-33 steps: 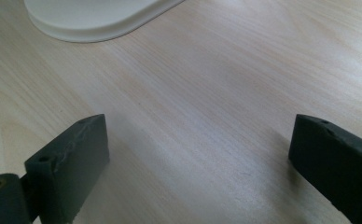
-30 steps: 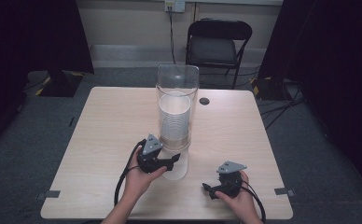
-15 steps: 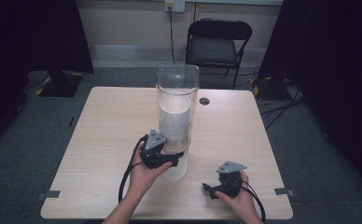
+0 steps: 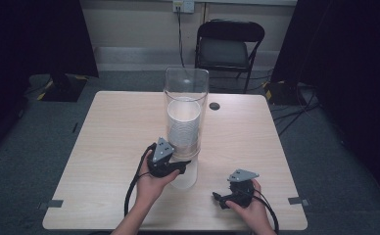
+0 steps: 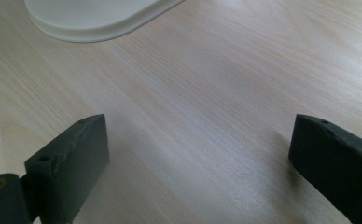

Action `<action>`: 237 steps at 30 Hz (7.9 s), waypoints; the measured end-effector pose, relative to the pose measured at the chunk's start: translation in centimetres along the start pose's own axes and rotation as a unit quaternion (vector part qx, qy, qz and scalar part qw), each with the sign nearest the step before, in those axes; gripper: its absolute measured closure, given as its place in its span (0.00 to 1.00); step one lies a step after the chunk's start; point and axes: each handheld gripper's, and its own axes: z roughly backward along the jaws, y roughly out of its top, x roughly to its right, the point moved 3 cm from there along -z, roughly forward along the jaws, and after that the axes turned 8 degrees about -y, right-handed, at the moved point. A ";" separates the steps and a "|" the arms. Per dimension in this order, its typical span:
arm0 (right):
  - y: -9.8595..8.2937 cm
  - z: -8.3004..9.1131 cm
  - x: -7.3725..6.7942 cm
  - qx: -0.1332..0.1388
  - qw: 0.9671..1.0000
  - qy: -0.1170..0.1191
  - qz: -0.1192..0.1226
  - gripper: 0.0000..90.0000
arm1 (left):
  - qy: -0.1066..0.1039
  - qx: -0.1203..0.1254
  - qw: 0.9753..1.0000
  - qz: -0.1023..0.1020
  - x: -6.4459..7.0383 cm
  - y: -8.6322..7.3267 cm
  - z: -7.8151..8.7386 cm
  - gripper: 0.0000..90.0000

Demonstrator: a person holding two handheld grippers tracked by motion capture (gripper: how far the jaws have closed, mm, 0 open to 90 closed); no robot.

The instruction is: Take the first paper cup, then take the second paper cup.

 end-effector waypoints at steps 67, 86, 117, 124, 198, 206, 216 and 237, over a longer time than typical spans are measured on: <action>0.0 0.0 0.0 0.000 1.000 -0.001 -0.001 0.05 | 0.010 0.043 0.999 -0.007 0.6 0.0 0.1 0.37; 0.0 0.0 0.0 -0.001 1.000 -0.001 -0.003 0.05 | 0.008 0.014 1.000 0.010 0.9 -2.9 -1.0 0.38; 0.0 0.0 0.0 -0.001 1.000 0.000 -0.003 0.05 | -0.007 -0.001 1.000 0.020 0.6 -1.4 -0.6 0.36; 0.0 0.0 0.0 -0.001 1.000 -0.001 -0.003 0.05 | 0.001 0.001 1.000 0.009 0.6 -1.6 -0.6 0.37; 0.0 -0.1 0.0 -0.003 1.000 0.000 -0.003 0.03 | 0.042 -0.102 0.993 0.043 -3.3 -9.6 5.1 0.36; 0.0 -0.1 0.1 -0.002 1.000 0.000 -0.002 0.03 | 0.059 -0.094 0.992 0.053 -4.4 -10.2 4.6 0.36; 0.0 -0.1 0.0 -0.003 1.000 -0.001 -0.003 0.03 | 0.064 -0.099 0.991 0.063 -5.1 -10.6 4.0 0.35; 0.1 -0.1 0.1 -0.003 1.000 -0.002 -0.002 0.03 | 0.034 -0.174 0.983 0.049 -5.9 -12.7 7.6 0.16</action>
